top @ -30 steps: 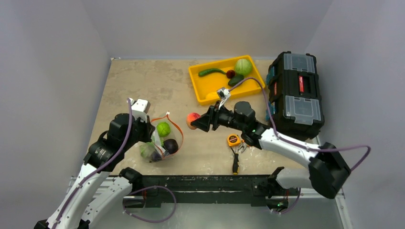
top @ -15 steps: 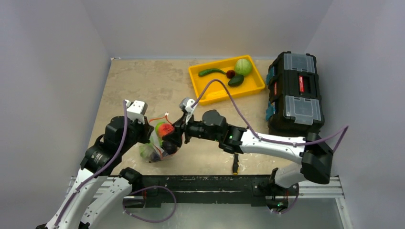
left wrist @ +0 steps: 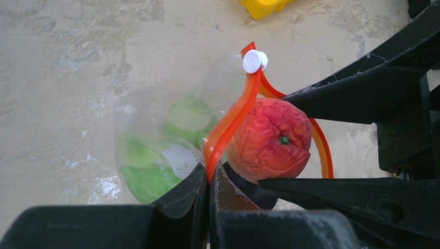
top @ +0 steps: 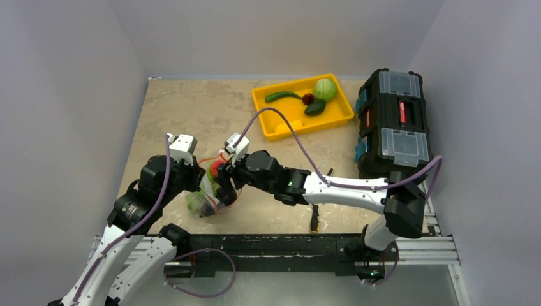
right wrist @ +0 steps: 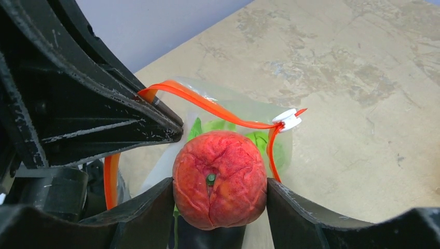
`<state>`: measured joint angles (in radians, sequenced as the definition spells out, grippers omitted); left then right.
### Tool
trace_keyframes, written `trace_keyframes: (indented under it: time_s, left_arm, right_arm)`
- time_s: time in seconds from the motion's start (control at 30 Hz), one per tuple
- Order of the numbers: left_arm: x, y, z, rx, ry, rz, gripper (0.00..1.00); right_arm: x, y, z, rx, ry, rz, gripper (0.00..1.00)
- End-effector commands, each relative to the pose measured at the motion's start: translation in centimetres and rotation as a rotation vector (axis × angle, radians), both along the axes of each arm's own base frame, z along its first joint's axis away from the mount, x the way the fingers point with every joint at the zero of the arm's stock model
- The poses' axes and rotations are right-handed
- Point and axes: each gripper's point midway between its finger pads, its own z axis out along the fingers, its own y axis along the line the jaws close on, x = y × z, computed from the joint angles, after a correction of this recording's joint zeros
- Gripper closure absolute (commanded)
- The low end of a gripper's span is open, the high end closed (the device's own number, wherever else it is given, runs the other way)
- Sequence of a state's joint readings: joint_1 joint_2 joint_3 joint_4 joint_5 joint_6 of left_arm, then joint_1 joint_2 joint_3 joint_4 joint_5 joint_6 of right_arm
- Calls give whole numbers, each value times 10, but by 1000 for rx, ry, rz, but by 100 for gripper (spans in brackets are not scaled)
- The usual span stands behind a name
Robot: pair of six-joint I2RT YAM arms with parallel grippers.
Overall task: Place the food in the zip-top bag and seal the zipper
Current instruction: Place the fake fruit in the zipper food storage bag, then pick up the fake fruit from the bin.
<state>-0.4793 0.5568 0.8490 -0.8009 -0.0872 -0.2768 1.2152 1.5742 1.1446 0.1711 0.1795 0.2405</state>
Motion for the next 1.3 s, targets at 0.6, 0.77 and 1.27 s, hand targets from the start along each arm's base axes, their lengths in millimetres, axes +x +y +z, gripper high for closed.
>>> trace_keyframes:
  time_s: [0.6,0.77,1.27]
  left_arm:
    - [7,-3,15,-18,-46,3,100]
    - [7,-3,14,-16,-45,3,100]
    - [9,-3,11,-5,-27,5,100]
  right_arm:
    - [8,-22,63,112,-78,-85,29]
    - [8,-41,90,192,-125,-116,32]
    - [51,-112,95,198,-156,-477,27]
